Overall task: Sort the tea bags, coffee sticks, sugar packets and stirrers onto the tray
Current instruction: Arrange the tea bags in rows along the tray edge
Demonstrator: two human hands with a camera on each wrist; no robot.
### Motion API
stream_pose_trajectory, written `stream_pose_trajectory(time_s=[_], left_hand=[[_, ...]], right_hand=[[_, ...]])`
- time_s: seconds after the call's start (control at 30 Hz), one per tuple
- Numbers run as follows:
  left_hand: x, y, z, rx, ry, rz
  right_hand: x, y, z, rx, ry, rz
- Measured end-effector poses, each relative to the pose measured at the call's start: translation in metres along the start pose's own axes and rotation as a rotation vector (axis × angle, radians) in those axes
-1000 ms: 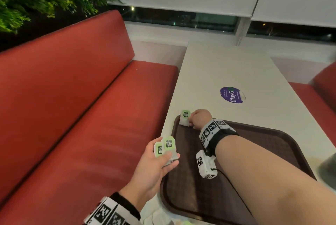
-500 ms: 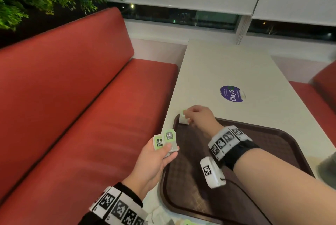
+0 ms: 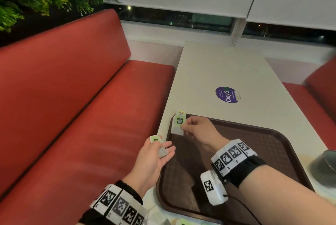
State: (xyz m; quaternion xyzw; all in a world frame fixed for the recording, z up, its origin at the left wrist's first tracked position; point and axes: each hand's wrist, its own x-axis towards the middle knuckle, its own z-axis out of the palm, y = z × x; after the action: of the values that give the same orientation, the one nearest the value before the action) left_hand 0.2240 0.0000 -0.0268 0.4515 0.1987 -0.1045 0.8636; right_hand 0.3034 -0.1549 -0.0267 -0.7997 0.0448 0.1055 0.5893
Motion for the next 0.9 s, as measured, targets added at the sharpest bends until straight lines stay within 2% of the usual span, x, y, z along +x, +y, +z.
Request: stream_pose_trajectory(time_s=[0.1, 0.33, 0.7, 0.8, 0.9], left_hand=[[-0.003, 0.0, -0.001, 0.008, 0.027, -0.004], [-0.004, 0.0, -0.004, 0.056, 0.021, -0.025], [-0.003, 0.003, -0.008, 0.105, 0.007, -0.032], [-0.004, 0.003, -0.005, 0.132, -0.008, -0.028], [-0.004, 0.005, -0.003, 0.154, -0.017, -0.026]], right_hand=[[0.025, 0.005, -0.005, -0.094, 0.112, 0.069], [0.059, 0.006, 0.008, -0.193, 0.073, 0.216], [0.075, 0.011, 0.008, -0.366, 0.102, 0.208], [0.076, 0.013, 0.01, -0.509, 0.181, 0.149], [0.06, 0.006, 0.008, -0.416, 0.278, 0.024]])
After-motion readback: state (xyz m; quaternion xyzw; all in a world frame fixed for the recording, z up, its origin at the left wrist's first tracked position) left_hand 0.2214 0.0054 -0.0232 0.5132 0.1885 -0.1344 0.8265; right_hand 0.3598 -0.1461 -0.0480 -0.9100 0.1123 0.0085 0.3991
